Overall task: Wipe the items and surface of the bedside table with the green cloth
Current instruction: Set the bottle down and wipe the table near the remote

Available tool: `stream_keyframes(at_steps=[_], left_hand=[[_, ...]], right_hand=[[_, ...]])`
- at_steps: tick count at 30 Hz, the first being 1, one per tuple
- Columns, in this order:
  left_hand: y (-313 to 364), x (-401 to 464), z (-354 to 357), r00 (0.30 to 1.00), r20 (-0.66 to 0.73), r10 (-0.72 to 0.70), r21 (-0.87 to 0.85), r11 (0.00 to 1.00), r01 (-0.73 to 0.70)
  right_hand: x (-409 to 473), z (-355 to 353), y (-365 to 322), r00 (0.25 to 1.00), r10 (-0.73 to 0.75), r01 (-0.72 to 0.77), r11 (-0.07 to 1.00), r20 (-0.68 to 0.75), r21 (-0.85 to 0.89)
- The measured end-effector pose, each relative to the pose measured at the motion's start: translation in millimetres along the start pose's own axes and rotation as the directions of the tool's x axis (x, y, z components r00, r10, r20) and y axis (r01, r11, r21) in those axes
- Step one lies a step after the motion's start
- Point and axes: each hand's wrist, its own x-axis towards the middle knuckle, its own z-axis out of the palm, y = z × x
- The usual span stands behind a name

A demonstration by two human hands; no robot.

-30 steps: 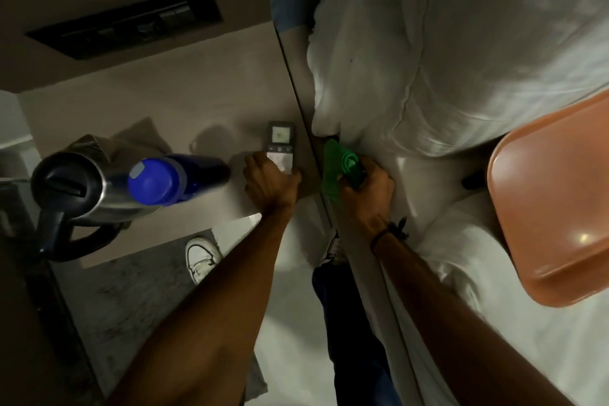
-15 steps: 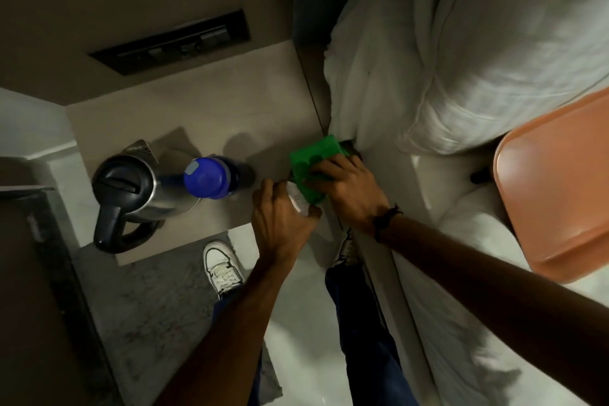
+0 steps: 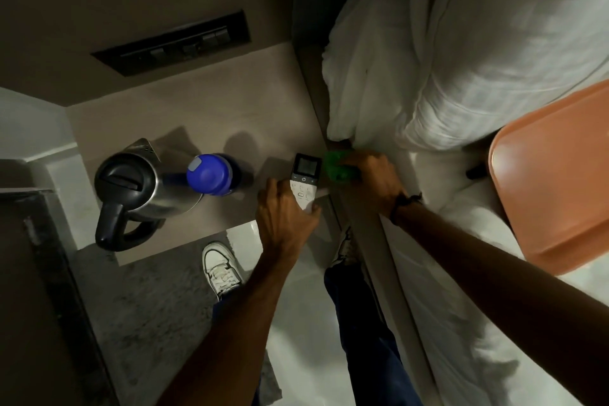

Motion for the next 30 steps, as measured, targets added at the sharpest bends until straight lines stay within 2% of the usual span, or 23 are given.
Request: stream_keyframes(at_steps=[3,7,12,17,18,19,20,21,22,23,24,25,27,30], left_hand=[[6.8,20.0,13.2,0.995,-0.015,-0.098,-0.039,0.994,0.098],[14.6,56.6,29.0,0.969,-0.051,-0.241,-0.072,0.969,0.237],[16.8,90.2,49.7,0.937,-0.077,-0.34,-0.087,0.939,0.334],[19.0,89.7,53.1,0.911,-0.071,-0.405,-0.121,0.91,0.395],[21.4,84.1,46.1,0.917,-0.07,-0.394,-0.174,0.91,0.377],[23.8,78.0,35.7,0.926,-0.052,-0.374,-0.299,0.891,0.342],[25.3,71.7,26.0,0.936,0.007,-0.352,-0.49,0.815,0.31],[32.8,61.9,7.1,0.94,0.138,-0.313,-0.655,0.683,0.323],[42.7,49.8,-14.9,0.924,0.297,-0.24,-0.751,0.539,0.381],[54.7,37.6,-38.4,0.896,0.418,-0.148,-0.784,0.44,0.438],[67.3,26.4,-60.9,0.876,0.479,-0.062,-0.794,0.396,0.462],[77.6,16.8,-77.0,0.875,0.485,-0.004,-0.798,0.408,0.444],[106.1,1.7,-104.4,0.912,0.401,0.092,-0.801,0.517,0.3],[158.3,-8.8,-119.7,0.927,0.286,0.243,-0.77,0.634,0.072]], right_hand=[[5.9,1.8,2.2,0.971,0.238,-0.235,0.963,-0.002,0.133],[3.9,12.1,9.4,0.912,0.409,-0.405,0.886,0.028,0.226],[-2.1,23.6,16.1,0.892,0.451,-0.43,0.843,0.01,0.322],[-5.4,18.5,17.9,0.882,0.471,-0.408,0.772,-0.007,0.487],[-9.8,11.6,15.1,0.875,0.485,-0.409,0.73,0.007,0.547],[-14.1,4.7,9.8,0.867,0.497,-0.407,0.666,0.036,0.625],[-16.9,1.6,6.0,0.863,0.5,-0.397,0.576,0.077,0.715],[-22.7,-8.8,-1.8,0.858,0.498,-0.38,0.452,0.125,0.807],[-31.5,-23.1,-10.5,0.858,0.478,-0.364,0.309,0.187,0.879],[-41.3,-38.3,-17.8,0.861,0.449,-0.355,0.193,0.24,0.915],[-51.8,-53.9,-24.2,0.869,0.418,-0.344,0.125,0.265,0.931],[-62.6,-67.1,-27.0,0.875,0.399,-0.338,0.097,0.274,0.936],[-88.1,-99.7,-23.4,0.877,0.422,-0.293,0.09,0.23,0.952],[-126.3,-144.6,2.6,0.857,0.506,-0.244,0.232,0.098,0.942]])
